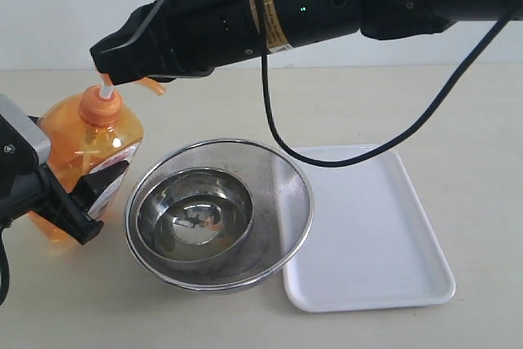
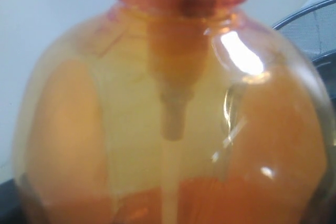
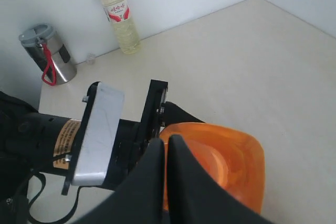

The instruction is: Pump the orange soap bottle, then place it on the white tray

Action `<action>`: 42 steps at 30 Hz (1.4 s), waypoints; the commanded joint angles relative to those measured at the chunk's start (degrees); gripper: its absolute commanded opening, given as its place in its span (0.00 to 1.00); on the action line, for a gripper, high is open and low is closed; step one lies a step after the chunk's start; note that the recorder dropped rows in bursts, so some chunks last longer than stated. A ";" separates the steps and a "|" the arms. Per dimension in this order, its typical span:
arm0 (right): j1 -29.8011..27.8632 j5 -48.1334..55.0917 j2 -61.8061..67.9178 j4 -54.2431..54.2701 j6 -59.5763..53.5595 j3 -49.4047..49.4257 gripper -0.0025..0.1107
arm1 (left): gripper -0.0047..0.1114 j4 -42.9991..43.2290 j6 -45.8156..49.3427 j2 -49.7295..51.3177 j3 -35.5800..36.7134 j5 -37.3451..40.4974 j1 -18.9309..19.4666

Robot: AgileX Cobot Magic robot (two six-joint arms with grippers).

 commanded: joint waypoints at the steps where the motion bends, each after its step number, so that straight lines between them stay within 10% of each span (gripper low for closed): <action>1: -0.02 -0.29 1.99 -2.75 0.39 0.53 0.02 | 0.08 1.02 -0.38 -0.33 -0.33 -2.40 -0.20; 42: -2.42 4.10 -7.81 -2.75 -2.21 2.24 0.02 | 0.08 1.33 -0.37 -0.33 -0.33 -2.03 -0.20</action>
